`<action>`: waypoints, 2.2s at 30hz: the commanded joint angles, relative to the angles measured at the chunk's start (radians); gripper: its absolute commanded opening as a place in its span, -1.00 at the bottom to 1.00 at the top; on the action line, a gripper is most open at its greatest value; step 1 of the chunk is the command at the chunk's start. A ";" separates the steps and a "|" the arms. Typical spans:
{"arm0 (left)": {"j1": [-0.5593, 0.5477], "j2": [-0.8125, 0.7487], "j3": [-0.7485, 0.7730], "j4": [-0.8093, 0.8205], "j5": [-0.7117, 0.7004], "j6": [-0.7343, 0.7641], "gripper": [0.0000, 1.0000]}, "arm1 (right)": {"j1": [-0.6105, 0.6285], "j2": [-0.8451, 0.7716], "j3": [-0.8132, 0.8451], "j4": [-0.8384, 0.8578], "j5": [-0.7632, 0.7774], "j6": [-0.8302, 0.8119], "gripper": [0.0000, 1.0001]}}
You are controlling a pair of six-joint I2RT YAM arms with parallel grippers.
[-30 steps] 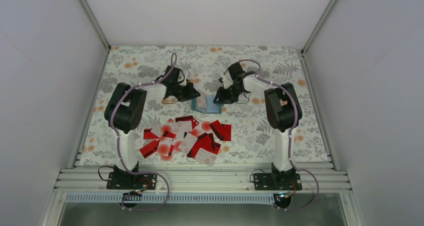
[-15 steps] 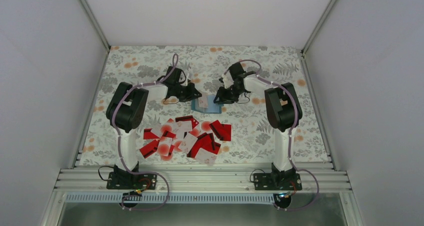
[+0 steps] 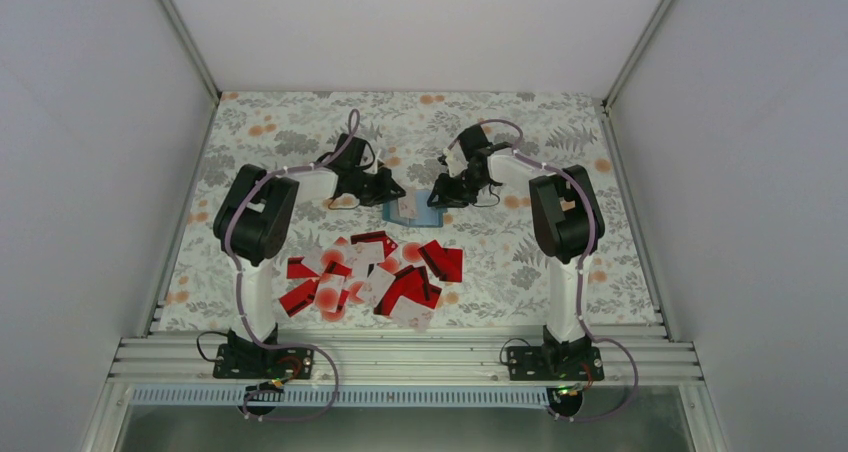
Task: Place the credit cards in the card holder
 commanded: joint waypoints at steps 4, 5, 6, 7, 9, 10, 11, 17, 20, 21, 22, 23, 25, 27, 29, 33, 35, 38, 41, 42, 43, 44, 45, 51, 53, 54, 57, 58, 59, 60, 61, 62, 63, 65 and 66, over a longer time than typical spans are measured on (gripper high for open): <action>-0.009 0.009 0.019 -0.066 0.000 0.048 -0.95 | -0.004 0.045 -0.022 -0.002 0.021 -0.015 -0.39; -0.009 0.009 0.018 -0.069 0.003 0.050 -0.95 | -0.004 0.044 -0.022 -0.001 0.020 -0.015 -0.39; -0.009 0.008 0.018 -0.075 0.004 0.054 -0.95 | -0.004 0.045 -0.021 -0.002 0.019 -0.015 -0.39; -0.009 0.008 0.018 -0.078 0.002 0.056 -0.95 | -0.004 0.044 -0.022 0.000 0.019 -0.016 -0.39; -0.009 0.010 0.020 -0.090 0.003 0.062 -0.95 | -0.004 0.047 -0.022 0.000 0.017 -0.015 -0.39; -0.009 0.011 0.023 -0.095 0.002 0.063 -0.95 | -0.004 0.047 -0.022 0.000 0.015 -0.015 -0.39; -0.010 0.013 0.025 -0.101 0.003 0.064 -0.95 | -0.004 0.048 -0.021 0.000 0.016 -0.015 -0.39; -0.012 0.030 0.041 -0.112 0.018 0.072 -0.95 | -0.004 0.050 -0.021 0.002 0.008 -0.014 -0.39; -0.016 0.045 0.061 -0.116 0.024 0.073 -0.95 | -0.004 0.052 -0.022 0.002 0.006 -0.016 -0.39; -0.018 0.050 0.070 -0.120 0.026 0.075 -0.95 | -0.004 0.053 -0.021 0.002 0.006 -0.017 -0.39; -0.019 0.057 0.077 -0.122 0.029 0.075 -0.95 | -0.004 0.052 -0.023 0.002 0.004 -0.016 -0.39; -0.021 0.064 0.087 -0.124 0.032 0.076 -0.95 | -0.004 0.054 -0.023 0.002 0.003 -0.017 -0.39; -0.022 0.077 0.102 -0.129 0.037 0.078 -0.95 | -0.003 0.054 -0.022 0.002 0.003 -0.017 -0.39; -0.023 0.088 0.115 -0.131 0.039 0.078 -0.95 | -0.003 0.054 -0.022 0.002 0.002 -0.017 -0.39; -0.025 0.096 0.125 -0.131 0.045 0.078 -0.95 | -0.004 0.054 -0.021 0.002 0.004 -0.016 -0.39; -0.028 0.108 0.135 -0.133 0.055 0.079 -0.95 | -0.004 0.054 -0.018 0.000 0.004 -0.017 -0.39; -0.028 0.107 0.139 -0.141 0.057 0.084 -0.95 | -0.004 0.054 -0.019 0.000 0.004 -0.017 -0.39; -0.028 0.100 0.145 -0.167 0.056 0.095 -0.95 | -0.004 0.054 -0.019 0.000 0.006 -0.018 -0.39; -0.028 0.103 0.158 -0.200 0.072 0.113 -0.95 | -0.004 0.055 -0.019 0.000 0.004 -0.019 -0.39; -0.029 0.110 0.166 -0.217 0.073 0.123 -0.95 | -0.004 0.057 -0.018 0.000 0.003 -0.018 -0.39; -0.029 0.117 0.172 -0.230 0.073 0.130 -0.95 | -0.004 0.057 -0.016 -0.001 0.003 -0.019 -0.39; -0.029 0.123 0.176 -0.235 0.078 0.134 -0.95 | -0.004 0.058 -0.017 0.000 0.003 -0.018 -0.39; -0.029 0.130 0.179 -0.237 0.083 0.136 -0.95 | -0.004 0.058 -0.017 0.001 0.002 -0.018 -0.39; -0.039 0.158 0.204 -0.242 0.107 0.139 -0.95 | -0.004 0.056 -0.019 0.000 0.004 -0.018 -0.39; -0.044 0.168 0.221 -0.251 0.112 0.142 -0.95 | -0.004 0.054 -0.019 -0.001 0.005 -0.018 -0.39; -0.047 0.173 0.231 -0.257 0.113 0.143 -0.95 | -0.004 0.054 -0.018 0.001 0.006 -0.018 -0.39; -0.055 0.184 0.246 -0.267 0.110 0.144 -0.95 | -0.004 0.053 -0.019 0.002 0.006 -0.018 -0.39; -0.057 0.185 0.248 -0.267 0.106 0.139 -0.95 | -0.004 0.052 -0.021 0.002 0.007 -0.018 -0.39; -0.059 0.185 0.247 -0.263 0.104 0.134 -0.95 | -0.004 0.050 -0.021 0.002 0.007 -0.017 -0.39; -0.062 0.183 0.245 -0.254 0.102 0.123 -0.95 | -0.004 0.049 -0.022 0.002 0.008 -0.017 -0.39; -0.063 0.186 0.243 -0.248 0.103 0.114 -0.95 | -0.004 0.049 -0.021 0.002 0.009 -0.017 -0.39; -0.066 0.186 0.241 -0.241 0.105 0.109 -0.95 | -0.004 0.046 -0.021 0.003 0.011 -0.017 -0.39; -0.069 0.189 0.244 -0.241 0.105 0.105 -0.95 | -0.004 0.044 -0.019 0.003 0.012 -0.017 -0.39; -0.076 0.190 0.248 -0.245 0.100 0.106 -0.93 | -0.004 0.043 -0.020 0.003 0.012 -0.017 -0.39; -0.077 0.188 0.250 -0.249 0.095 0.107 -0.90 | -0.004 0.041 -0.020 0.001 0.013 -0.017 -0.39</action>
